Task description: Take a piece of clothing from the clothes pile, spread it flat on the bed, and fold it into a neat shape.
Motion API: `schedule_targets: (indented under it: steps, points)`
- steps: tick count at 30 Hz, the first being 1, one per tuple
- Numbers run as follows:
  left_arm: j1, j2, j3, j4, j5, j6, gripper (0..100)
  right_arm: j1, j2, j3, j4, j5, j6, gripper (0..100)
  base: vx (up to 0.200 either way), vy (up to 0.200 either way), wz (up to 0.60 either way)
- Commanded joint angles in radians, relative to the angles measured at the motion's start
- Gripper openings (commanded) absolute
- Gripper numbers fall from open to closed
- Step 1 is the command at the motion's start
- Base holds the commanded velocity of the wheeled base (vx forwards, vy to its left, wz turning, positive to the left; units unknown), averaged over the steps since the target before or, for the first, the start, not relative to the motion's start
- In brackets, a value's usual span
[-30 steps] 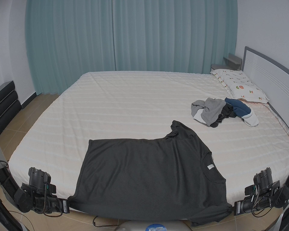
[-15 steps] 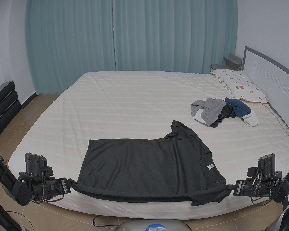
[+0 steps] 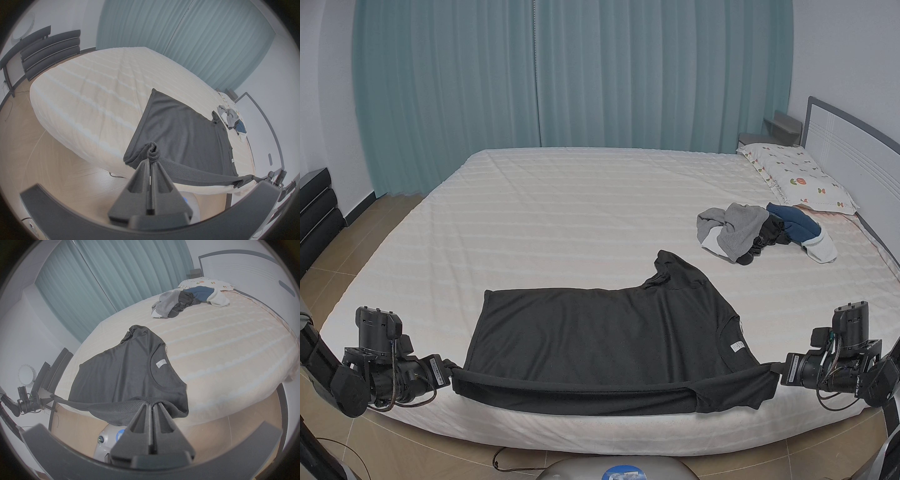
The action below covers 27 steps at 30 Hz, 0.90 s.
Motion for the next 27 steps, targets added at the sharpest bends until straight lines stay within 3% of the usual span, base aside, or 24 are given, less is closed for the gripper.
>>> schedule_targets:
  steps: [1,27]
  points:
    - [-0.004,0.054,-0.047,-0.001,0.0,-0.017,0,0.0,0.069,-0.056,-0.004,0.001,0.001,0,0.0,0.0,0.0]
    - [-0.008,0.264,-0.228,-0.001,0.012,-0.144,0,0.0,0.296,-0.258,-0.016,0.007,0.012,0,0.0,0.0,0.0]
